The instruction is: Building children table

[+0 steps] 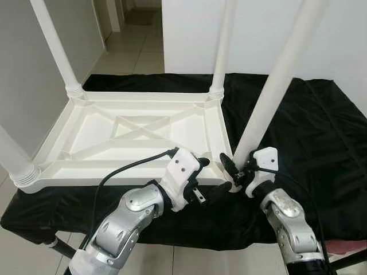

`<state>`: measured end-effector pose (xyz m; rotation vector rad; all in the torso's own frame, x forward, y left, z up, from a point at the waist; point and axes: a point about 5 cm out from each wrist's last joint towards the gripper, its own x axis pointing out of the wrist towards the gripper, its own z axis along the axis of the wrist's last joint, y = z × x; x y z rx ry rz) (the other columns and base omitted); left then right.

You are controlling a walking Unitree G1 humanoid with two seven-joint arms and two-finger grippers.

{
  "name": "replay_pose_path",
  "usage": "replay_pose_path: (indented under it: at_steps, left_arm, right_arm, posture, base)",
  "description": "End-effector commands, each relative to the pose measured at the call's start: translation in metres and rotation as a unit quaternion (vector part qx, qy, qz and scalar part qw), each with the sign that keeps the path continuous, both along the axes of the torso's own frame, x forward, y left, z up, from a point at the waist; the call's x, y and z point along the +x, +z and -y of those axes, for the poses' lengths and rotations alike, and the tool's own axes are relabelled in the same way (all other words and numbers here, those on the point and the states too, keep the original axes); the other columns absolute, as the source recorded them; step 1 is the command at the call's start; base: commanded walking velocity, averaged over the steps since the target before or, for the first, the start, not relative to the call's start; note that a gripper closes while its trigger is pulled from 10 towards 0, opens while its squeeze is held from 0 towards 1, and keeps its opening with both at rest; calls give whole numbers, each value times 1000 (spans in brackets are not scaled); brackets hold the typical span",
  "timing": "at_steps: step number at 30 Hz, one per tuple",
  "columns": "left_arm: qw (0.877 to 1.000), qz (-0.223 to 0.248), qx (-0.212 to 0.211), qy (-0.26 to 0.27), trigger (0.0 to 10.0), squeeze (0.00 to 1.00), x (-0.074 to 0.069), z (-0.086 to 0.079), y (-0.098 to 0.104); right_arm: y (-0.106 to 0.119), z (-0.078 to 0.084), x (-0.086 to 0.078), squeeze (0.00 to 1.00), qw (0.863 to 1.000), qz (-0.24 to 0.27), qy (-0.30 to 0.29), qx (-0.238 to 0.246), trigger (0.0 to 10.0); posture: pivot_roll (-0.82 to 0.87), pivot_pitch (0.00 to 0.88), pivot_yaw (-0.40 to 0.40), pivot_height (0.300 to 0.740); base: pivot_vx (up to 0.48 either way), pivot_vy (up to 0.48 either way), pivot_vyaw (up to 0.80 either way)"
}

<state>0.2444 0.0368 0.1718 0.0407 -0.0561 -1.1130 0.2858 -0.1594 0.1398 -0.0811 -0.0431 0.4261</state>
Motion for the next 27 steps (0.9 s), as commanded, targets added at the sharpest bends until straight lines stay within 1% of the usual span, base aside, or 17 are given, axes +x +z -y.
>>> replay_pose_path:
  at_steps: [1, 3, 6, 8, 10, 14, 16, 18, 19, 20, 21, 23, 24, 25, 26, 27]
  left_arm:
    - [1000, -1, 4, 3, 10000, 0, -1, -1, 0]
    - [1000, -1, 4, 3, 10000, 0, 0, -1, 0]
    - [1000, -2, 3, 2, 10000, 0, 0, -1, 0]
    - [1000, -2, 4, 1, 10000, 0, 0, -1, 0]
    - [1000, -1, 4, 2, 10000, 0, 0, -1, 0]
    - [1000, -1, 3, 3, 10000, 0, 0, -1, 0]
    - [1000, -1, 4, 4, 10000, 0, 0, -1, 0]
    - [1000, -1, 4, 6, 10000, 0, -1, -2, 0]
    - [1000, -1, 4, 6, 10000, 0, -1, -2, 0]
    - [1000, -1, 3, 6, 10000, 0, -1, -2, 0]
    - [1000, -1, 3, 7, 10000, 0, -1, -2, 0]
    - [1000, -1, 3, 7, 10000, 0, -1, -2, 0]
    - [1000, -1, 3, 7, 10000, 0, -1, -2, 0]
    - [1000, -1, 2, 6, 10000, 0, -2, -2, -1]
    - [1000, -1, 2, 6, 10000, 0, -2, -1, -1]
    - [1000, -1, 2, 6, 10000, 0, -2, -1, -1]
  right_arm:
    - [-24, -1, -3, 0, 998, -67, 3, -4, 10000]
    - [-23, 0, -1, 0, 997, -72, 7, -6, 10000]
    - [-23, -3, 1, 0, 995, -89, 33, -13, 10000]
    - [-22, -3, 1, 0, 995, -89, 35, -14, 10000]
    - [-23, -3, 2, 0, 994, -100, 37, -5, 10000]
    - [-22, -2, 4, 0, 995, -95, 33, -11, 10000]
    - [-22, -1, 7, 0, 995, -99, 16, -4, 10000]
    - [-23, -5, 7, 0, 995, -99, -19, 4, 10000]
    - [-23, -5, 7, 0, 995, -99, -19, 4, 10000]
    - [-23, -6, 7, 0, 995, -99, -32, 6, 10000]
    - [-23, -8, 7, 0, 994, -98, -53, 14, 10000]
    - [-23, -8, 7, 0, 994, -98, -53, 14, 10000]
    - [-23, -9, 7, 0, 993, -97, -66, 19, 10000]
    - [-22, -13, 6, 0, 989, -97, -112, 29, 10000]
    - [-22, -15, 5, 0, 984, -97, -144, 36, 10000]
    - [-22, -15, 5, 0, 984, -97, -144, 36, 10000]
  posture:
    - [-91, 78, 52, 740]
    - [-91, 77, 51, 740]
    - [-93, 81, 52, 740]
    - [-93, 81, 52, 740]
    - [-90, 81, 50, 740]
    - [-89, 83, 51, 740]
    - [-89, 83, 51, 740]
    - [-81, 81, 43, 740]
    - [-81, 81, 43, 740]
    - [-80, 77, 39, 740]
    - [-78, 74, 35, 740]
    - [-78, 74, 35, 740]
    - [-78, 74, 35, 740]
    - [-76, 62, 28, 740]
    - [-75, 61, 27, 740]
    - [-75, 61, 27, 740]
  base:
    - [0, 0, 0]
    - [0, 0, 0]
    - [0, 0, 0]
    - [0, 0, 0]
    - [0, 0, 0]
    - [0, 0, 0]
    - [0, 0, 0]
    - [0, 0, 0]
    - [0, 0, 0]
    - [0, 0, 0]
    - [0, 0, 0]
    - [0, 0, 0]
    - [0, 0, 0]
    - [0, 0, 0]
    - [0, 0, 0]
    - [0, 0, 0]
